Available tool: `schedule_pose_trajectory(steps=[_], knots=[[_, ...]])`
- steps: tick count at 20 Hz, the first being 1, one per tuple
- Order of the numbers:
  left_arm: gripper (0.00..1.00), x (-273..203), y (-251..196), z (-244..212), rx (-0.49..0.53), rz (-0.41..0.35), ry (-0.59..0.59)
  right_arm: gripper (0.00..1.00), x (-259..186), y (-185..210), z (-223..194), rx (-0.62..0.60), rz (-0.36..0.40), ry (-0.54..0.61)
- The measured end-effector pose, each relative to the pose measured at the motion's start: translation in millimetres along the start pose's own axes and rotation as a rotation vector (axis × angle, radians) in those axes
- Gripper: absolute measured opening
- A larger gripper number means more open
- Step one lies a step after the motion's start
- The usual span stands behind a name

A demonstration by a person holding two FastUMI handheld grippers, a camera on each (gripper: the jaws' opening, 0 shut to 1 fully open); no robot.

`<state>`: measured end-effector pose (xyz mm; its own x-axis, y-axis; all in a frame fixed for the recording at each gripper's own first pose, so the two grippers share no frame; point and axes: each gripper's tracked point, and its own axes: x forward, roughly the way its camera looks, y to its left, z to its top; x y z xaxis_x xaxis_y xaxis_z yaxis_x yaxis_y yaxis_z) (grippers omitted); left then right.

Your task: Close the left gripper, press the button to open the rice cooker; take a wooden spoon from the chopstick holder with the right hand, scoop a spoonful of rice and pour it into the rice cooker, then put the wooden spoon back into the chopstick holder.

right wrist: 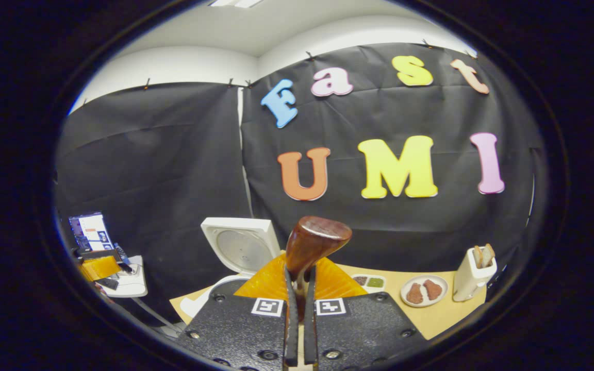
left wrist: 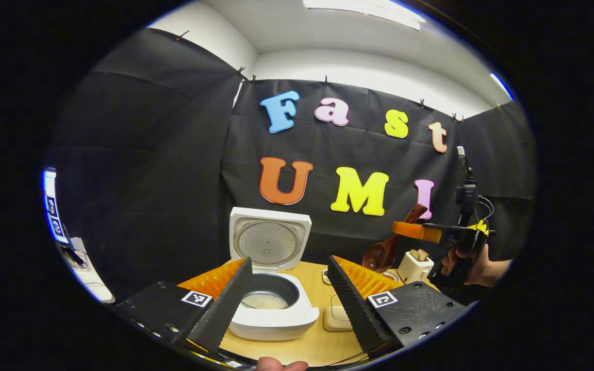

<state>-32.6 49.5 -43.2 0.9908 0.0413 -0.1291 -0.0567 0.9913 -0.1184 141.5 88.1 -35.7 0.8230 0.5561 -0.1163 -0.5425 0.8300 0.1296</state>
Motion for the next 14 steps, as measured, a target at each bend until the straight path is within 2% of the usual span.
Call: schedule_pose_trajectory(steps=[5,9,14], knots=[[0.94,18,-34,-7,-0.019,-0.049,0.014,0.10,-44,-80,-13,0.121,-0.125,-0.004],[0.94,28,-59,-8,-0.035,-0.086,0.024,0.10,-75,-143,-34,0.166,-0.244,0.004],[0.94,35,-65,-15,-0.028,-0.071,0.054,0.10,-85,-191,-75,0.231,-0.332,0.052]])
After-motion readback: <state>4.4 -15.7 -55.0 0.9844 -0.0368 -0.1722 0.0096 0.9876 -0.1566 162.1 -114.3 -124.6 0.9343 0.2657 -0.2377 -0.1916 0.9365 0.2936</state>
